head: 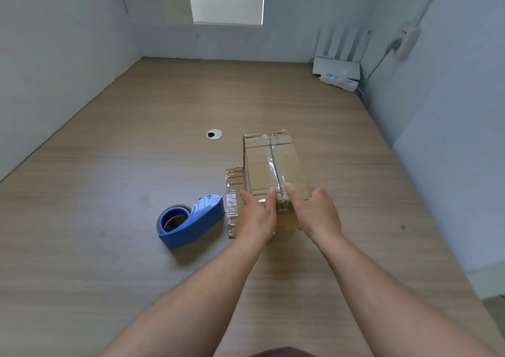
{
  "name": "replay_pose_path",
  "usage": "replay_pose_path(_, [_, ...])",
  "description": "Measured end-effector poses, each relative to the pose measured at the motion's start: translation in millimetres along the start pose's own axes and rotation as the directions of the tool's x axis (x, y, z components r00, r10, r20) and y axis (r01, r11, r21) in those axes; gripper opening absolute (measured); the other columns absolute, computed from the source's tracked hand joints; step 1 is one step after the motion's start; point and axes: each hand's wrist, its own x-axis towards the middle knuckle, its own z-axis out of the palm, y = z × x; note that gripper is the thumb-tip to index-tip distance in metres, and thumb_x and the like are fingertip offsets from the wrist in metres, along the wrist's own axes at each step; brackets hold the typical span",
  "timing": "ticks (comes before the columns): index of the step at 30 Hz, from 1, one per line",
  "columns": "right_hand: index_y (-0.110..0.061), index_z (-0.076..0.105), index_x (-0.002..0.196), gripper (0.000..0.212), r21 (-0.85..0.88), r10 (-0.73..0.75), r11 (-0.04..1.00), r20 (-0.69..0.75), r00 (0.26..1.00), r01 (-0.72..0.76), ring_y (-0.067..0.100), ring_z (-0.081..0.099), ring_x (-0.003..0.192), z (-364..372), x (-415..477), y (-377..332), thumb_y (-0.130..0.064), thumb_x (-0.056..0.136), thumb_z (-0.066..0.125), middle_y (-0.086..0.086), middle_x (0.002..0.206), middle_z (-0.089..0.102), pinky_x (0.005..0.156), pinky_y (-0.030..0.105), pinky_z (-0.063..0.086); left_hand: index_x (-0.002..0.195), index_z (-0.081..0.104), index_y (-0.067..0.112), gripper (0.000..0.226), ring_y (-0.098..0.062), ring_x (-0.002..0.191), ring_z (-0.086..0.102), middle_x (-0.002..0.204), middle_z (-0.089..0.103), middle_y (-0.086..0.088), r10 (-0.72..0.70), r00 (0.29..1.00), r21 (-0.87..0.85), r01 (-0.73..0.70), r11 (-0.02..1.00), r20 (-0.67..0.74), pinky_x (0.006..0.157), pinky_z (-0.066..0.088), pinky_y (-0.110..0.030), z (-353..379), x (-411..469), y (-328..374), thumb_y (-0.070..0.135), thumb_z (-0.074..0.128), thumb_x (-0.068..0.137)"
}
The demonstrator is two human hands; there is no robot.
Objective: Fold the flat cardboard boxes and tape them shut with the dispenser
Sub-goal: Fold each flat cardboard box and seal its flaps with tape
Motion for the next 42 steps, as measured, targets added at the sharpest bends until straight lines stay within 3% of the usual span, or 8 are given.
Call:
replay_pose_path(4, [-0.001,0.052,0.11,0.066,-0.128,-0.056,0.99,-0.016,0.998,0.054,0.035,0.052,0.111,0,-3,-5,-0.062,0.083,0.055,0.014,0.113,0.057,0.08,0.037,0.042,0.146,0.024,0.004,0.064,-0.033,0.129,0.046,0.142,0.048,-0.016,0.004,0.993,0.04,0.001,0.999,-0.12,0.099,0.037,-0.038,3,-2,2,0.05,0.022,0.101])
replay_pose_path(9, [-0.012,0.042,0.063,0.041,-0.012,-0.139,0.99,0.074,0.988,0.14,0.026,0.045,0.076,-18,12,2,-0.034,0.098,0.046,0.0,0.065,0.046,0.061,0.032,0.024,0.12,0.057,0.008,0.057,-0.033,0.111,0.055,0.118,0.062,-0.017,0.032,0.983,0.014,-0.03,0.999,-0.181,0.096,0.043,-0.039,-2,10,-6,0.043,0.015,0.103])
replay_pose_path(16, [-0.017,0.051,0.079,0.057,-0.343,-0.323,0.837,0.319,0.891,0.427,0.023,0.054,0.076,-43,20,7,-0.074,0.078,0.051,-0.001,0.078,0.059,0.06,0.032,0.035,0.131,0.039,0.014,0.1,-0.029,0.098,0.061,0.107,0.065,-0.009,0.243,0.963,0.44,-0.268,0.857,0.113,0.08,0.051,-0.039,-29,15,-20,0.088,0.016,0.068])
replay_pose_path(20, [-0.012,0.054,0.102,0.058,-0.552,-0.452,0.62,0.331,0.828,0.558,0.027,0.058,0.101,-41,22,0,-0.067,0.086,0.045,0.007,0.108,0.063,0.068,0.032,0.034,0.122,0.04,0.014,0.066,-0.026,0.091,0.061,0.102,0.065,-0.01,0.296,0.95,0.664,-0.286,0.69,0.102,0.066,0.042,-0.031,-34,20,-20,0.069,0.031,0.089])
replay_pose_path(29, [-0.014,0.042,0.081,0.025,-0.291,-0.534,0.678,0.438,0.724,0.676,0.027,0.048,0.086,-52,24,16,-0.031,0.098,0.049,0.011,0.09,0.057,0.067,0.027,0.022,0.14,0.042,0.035,0.04,-0.013,0.119,0.054,0.128,0.059,0.01,0.289,0.896,0.061,-0.327,0.943,0.337,0.104,0.043,-0.034,-54,34,-46,0.038,0.043,0.101])
replay_pose_path(33, [-0.006,0.059,0.089,0.019,-0.214,-0.483,0.767,0.428,0.764,0.605,0.025,0.054,0.087,-49,21,28,-0.022,0.097,0.051,0.009,0.094,0.062,0.071,0.032,0.033,0.139,0.041,0.031,0.05,-0.011,0.114,0.057,0.132,0.054,0.01,0.271,0.96,-0.221,-0.251,0.942,0.065,0.097,0.048,-0.036,-47,26,-44,0.032,0.06,0.093])
replay_pose_path(37, [-0.017,0.065,0.101,0.016,-0.131,-0.425,0.882,0.194,0.884,0.453,0.02,0.058,0.093,-44,11,31,-0.019,0.09,0.054,-0.001,0.104,0.065,0.077,0.031,0.045,0.132,0.045,0.022,0.05,-0.008,0.104,0.052,0.117,0.046,0.016,0.336,0.896,0.048,-0.337,0.94,-0.291,0.088,0.049,-0.033,-42,9,-32,0.029,0.068,0.088])
replay_pose_path(42, [-0.018,0.066,0.092,0.011,-0.096,-0.42,0.896,0.142,0.897,0.434,0.023,0.058,0.094,-42,7,21,-0.021,0.09,0.056,0.0,0.1,0.066,0.076,0.031,0.044,0.088,0.061,0.02,0.011,-0.012,0.082,0.056,0.085,0.06,0.006,0.378,0.875,0.209,-0.326,0.922,-0.302,0.062,0.038,-0.021,-43,5,-27,0.029,0.058,0.094])
